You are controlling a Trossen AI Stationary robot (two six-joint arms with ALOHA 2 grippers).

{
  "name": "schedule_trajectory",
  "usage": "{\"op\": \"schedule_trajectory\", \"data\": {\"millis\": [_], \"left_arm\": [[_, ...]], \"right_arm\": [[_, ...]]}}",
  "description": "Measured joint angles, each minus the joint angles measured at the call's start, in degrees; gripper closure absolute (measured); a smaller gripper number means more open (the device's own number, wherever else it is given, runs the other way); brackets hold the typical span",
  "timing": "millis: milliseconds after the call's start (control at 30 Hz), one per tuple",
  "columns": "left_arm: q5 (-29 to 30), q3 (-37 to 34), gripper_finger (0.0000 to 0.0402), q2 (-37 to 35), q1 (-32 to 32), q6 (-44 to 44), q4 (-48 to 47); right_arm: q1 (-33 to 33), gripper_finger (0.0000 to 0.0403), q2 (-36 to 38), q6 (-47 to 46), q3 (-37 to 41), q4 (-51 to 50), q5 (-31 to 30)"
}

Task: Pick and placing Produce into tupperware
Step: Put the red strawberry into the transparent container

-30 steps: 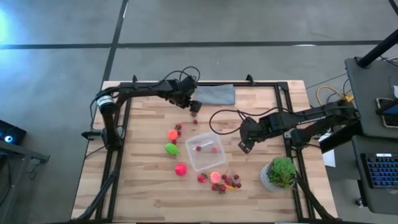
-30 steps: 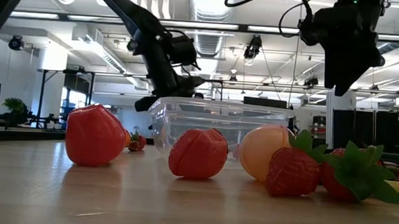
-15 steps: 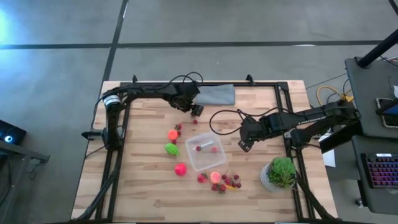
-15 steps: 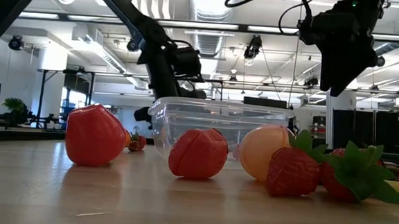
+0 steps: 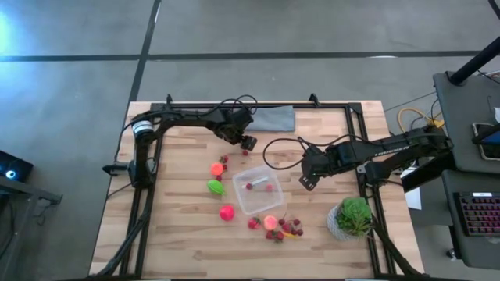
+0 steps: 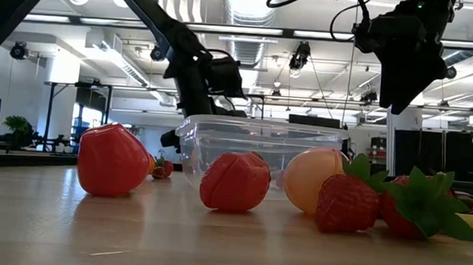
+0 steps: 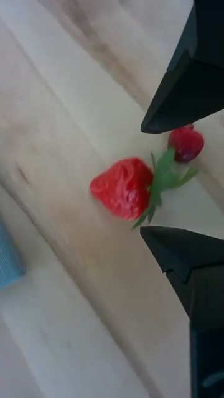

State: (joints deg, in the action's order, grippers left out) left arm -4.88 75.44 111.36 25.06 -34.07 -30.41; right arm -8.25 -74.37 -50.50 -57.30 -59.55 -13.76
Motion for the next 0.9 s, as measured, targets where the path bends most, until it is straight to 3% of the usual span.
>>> {"op": "schedule_trajectory", "data": {"millis": [200, 533, 900], "left_arm": [[3.6, 0.0, 0.0159, 0.1, -0.2, 1.4, 0.5], [3.6, 0.1, 0.0162, 0.1, -0.5, 1.5, 2.6], [3.7, 0.0, 0.0239, 0.1, -0.5, 1.5, 2.5]], "right_arm": [[0.0, 0.0166, 0.0, 0.0, 0.0, 0.0, 0.0], [0.0, 0.0167, 0.0, 0.0, 0.0, 0.0, 0.0], [0.0, 0.0167, 0.0, 0.2, 0.0, 0.1, -0.9]]}}
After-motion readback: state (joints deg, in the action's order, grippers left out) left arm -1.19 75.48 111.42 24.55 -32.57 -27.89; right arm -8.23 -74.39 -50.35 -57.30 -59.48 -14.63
